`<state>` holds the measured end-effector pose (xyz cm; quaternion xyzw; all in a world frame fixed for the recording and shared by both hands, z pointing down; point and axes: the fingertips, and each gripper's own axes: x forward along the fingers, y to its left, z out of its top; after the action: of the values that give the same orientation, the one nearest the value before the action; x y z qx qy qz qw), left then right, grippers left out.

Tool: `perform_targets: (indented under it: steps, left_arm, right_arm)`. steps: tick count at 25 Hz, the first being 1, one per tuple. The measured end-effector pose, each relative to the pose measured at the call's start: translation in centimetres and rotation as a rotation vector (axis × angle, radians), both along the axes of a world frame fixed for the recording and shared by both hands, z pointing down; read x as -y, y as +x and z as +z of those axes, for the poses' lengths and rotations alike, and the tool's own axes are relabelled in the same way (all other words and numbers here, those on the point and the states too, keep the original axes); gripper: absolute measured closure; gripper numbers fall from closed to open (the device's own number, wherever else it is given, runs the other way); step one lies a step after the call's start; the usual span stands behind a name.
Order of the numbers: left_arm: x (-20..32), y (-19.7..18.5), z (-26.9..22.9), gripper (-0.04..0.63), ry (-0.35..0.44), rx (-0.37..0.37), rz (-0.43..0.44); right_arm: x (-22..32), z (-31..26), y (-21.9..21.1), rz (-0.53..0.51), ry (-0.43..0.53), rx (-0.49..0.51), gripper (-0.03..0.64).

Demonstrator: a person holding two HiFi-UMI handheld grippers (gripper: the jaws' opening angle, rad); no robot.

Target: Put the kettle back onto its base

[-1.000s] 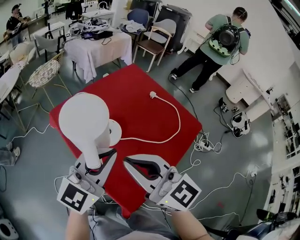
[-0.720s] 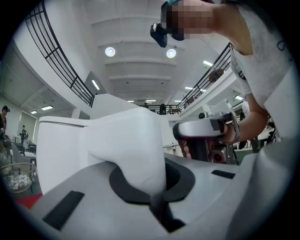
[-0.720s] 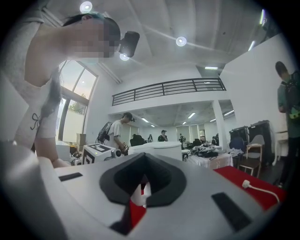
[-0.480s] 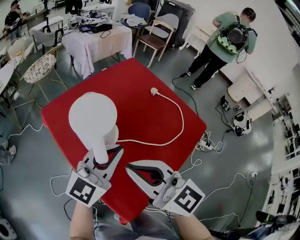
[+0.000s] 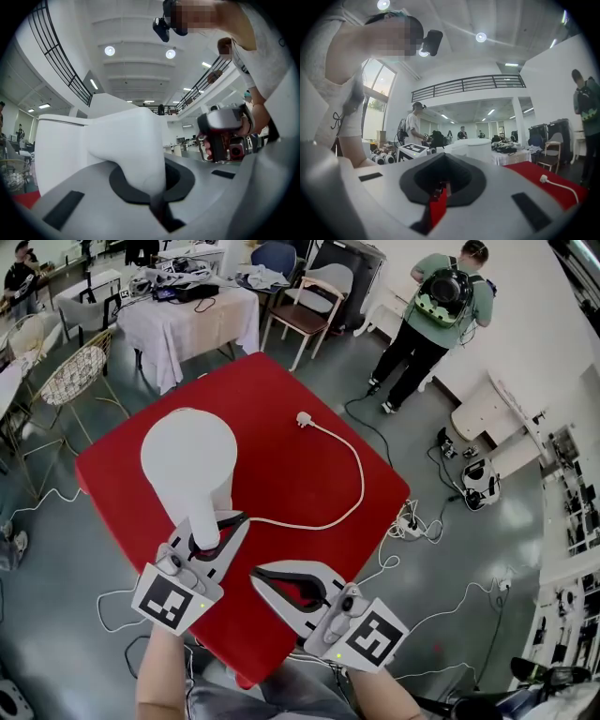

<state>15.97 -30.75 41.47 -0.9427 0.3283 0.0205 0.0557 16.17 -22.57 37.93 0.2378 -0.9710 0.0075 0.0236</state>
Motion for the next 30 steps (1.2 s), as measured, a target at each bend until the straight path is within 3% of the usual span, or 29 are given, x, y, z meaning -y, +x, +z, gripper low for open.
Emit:
perform_targets:
  steps: [11, 24, 30]
  left_arm:
    - [0.8, 0.2, -0.2, 0.589, -0.030, -0.028, 0.017]
    - [2.1, 0.1, -0.7, 0.589, -0.029, -0.062, 0.029]
    - [0.6, 0.2, 0.0, 0.589, -0.029, -0.013, 0.024]
  right_arm:
    - [1.3, -0.5, -0.1, 0.011, -0.028, 0.082, 0.609]
    - [2.9, -1.5, -0.9, 0.018, -0.006, 0.077, 0.609]
    - [2.5, -1.8, -0.9, 0.020, -0.005, 0.071, 0.609]
